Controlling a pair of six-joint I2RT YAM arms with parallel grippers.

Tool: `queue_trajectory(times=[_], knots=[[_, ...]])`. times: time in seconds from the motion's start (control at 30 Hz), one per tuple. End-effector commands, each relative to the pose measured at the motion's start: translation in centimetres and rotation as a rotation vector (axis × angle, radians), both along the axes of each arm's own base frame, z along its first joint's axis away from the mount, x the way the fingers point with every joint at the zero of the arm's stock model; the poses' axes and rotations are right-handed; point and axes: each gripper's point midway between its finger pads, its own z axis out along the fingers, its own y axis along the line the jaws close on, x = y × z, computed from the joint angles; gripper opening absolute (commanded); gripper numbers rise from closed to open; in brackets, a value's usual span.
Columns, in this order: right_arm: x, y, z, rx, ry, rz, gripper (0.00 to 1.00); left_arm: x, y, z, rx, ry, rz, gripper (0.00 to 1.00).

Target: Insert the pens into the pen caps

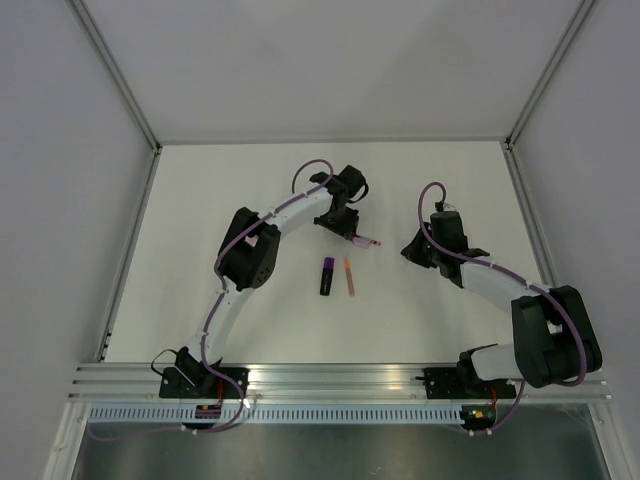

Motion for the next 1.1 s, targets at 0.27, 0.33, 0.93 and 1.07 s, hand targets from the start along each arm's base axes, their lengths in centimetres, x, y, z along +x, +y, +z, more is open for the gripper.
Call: queue_trajectory(times=[0.27, 0.33, 0.93, 1.07], knots=[[0.5, 0.7, 0.8, 0.019, -0.028, 0.019, 0.00, -0.8, 2.8, -2.8, 0.033, 0.104, 0.037, 0.02], [0.2, 1.3, -0.2, 0.016, 0.004, 0.040, 0.00, -0.4, 3.7, -2.7, 0.032, 0.103, 0.034, 0.02], [-1.0, 4.9, -4.9, -0.115, 0.166, 0.193, 0.15, 2.6, 9.1, 6.1, 0.112, -0.261, -0.222, 0.02], [-0.9, 4.9, -4.4, -0.136, 0.151, 0.203, 0.38, 2.3, 9.7, 7.8, 0.137, -0.337, -0.303, 0.02]])
